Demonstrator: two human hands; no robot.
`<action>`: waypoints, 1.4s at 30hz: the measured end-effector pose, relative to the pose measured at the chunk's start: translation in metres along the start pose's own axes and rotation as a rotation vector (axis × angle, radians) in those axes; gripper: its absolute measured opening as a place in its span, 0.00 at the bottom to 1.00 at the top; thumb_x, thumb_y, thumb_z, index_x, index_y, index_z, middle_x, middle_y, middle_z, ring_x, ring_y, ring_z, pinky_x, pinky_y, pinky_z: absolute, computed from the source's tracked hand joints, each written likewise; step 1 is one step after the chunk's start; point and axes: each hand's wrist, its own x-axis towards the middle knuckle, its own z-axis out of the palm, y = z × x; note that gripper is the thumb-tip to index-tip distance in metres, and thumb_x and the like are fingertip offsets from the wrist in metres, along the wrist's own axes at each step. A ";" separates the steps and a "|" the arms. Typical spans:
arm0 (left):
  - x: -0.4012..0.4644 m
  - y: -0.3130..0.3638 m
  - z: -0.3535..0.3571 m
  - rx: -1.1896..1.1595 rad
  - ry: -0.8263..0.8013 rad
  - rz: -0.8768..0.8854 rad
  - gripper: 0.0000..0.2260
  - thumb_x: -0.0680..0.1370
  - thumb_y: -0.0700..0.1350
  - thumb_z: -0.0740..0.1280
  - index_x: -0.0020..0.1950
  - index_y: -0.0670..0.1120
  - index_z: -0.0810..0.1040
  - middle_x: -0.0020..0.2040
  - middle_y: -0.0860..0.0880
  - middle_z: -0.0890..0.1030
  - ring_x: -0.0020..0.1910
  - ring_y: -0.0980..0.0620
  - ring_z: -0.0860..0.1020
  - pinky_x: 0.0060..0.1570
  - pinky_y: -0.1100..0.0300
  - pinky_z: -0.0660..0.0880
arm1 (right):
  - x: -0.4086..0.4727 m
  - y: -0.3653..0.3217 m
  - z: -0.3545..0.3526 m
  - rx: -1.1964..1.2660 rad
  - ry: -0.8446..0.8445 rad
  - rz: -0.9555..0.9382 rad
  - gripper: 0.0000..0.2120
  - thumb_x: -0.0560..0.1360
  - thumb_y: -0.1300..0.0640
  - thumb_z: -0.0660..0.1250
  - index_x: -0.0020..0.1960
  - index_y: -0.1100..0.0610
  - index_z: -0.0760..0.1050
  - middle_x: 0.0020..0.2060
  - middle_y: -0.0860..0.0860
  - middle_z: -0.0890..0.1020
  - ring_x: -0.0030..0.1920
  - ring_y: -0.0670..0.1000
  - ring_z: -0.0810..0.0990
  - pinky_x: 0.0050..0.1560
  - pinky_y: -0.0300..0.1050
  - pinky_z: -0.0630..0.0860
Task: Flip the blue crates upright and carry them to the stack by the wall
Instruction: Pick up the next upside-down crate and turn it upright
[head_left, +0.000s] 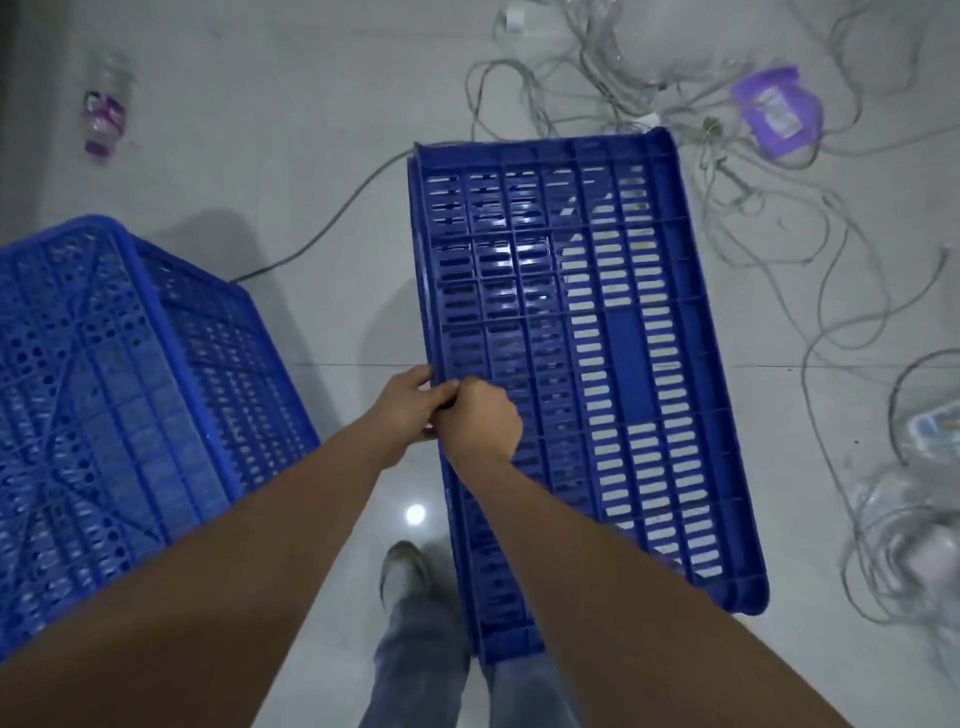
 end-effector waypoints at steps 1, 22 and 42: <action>0.001 -0.003 -0.003 -0.032 0.004 -0.010 0.16 0.80 0.44 0.62 0.68 0.45 0.73 0.60 0.44 0.80 0.54 0.47 0.78 0.46 0.56 0.77 | 0.001 -0.002 0.006 -0.014 -0.001 -0.006 0.10 0.78 0.58 0.60 0.54 0.62 0.76 0.49 0.59 0.83 0.48 0.59 0.82 0.38 0.45 0.70; -0.016 -0.030 0.011 0.472 0.348 0.178 0.18 0.80 0.40 0.61 0.70 0.41 0.65 0.46 0.48 0.75 0.43 0.48 0.75 0.46 0.51 0.77 | 0.071 0.136 -0.144 0.196 0.149 0.437 0.30 0.76 0.51 0.66 0.69 0.68 0.64 0.66 0.63 0.71 0.65 0.63 0.71 0.61 0.53 0.71; -0.015 -0.013 -0.022 0.587 0.468 -0.050 0.22 0.82 0.45 0.55 0.77 0.45 0.58 0.65 0.38 0.74 0.40 0.45 0.73 0.39 0.54 0.70 | 0.037 0.103 -0.143 0.415 0.132 0.070 0.15 0.70 0.51 0.72 0.32 0.55 0.69 0.29 0.49 0.74 0.29 0.48 0.72 0.30 0.41 0.68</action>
